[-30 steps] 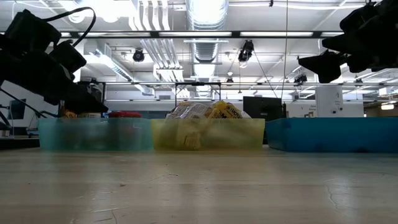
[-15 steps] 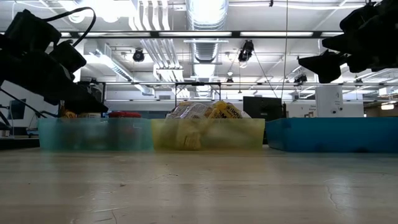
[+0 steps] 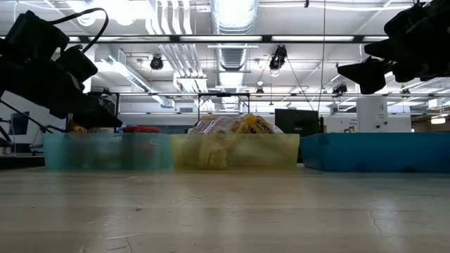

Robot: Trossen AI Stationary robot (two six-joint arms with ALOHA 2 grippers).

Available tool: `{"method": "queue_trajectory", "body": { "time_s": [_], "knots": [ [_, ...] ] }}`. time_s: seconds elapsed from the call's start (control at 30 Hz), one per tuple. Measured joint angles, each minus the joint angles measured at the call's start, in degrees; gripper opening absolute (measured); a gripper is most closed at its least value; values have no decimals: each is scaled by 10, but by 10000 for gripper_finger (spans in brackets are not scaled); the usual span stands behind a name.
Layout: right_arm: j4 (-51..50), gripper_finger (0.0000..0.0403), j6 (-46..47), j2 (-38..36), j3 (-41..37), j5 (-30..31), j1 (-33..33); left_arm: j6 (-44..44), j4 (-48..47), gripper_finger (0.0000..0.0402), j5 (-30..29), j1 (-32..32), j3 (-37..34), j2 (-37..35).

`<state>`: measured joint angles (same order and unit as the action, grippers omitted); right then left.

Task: Pick & Place Food Item
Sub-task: Return to Home Position

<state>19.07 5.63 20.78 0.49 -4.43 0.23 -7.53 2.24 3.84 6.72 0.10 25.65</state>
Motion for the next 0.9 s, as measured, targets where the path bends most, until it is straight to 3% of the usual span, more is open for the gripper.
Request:
{"method": "queue_trajectory", "body": {
  "time_s": [0.9],
  "knots": [
    [0,352,2,0,0,0,0,0,0,333,0,0,0,0]
  ]
}}
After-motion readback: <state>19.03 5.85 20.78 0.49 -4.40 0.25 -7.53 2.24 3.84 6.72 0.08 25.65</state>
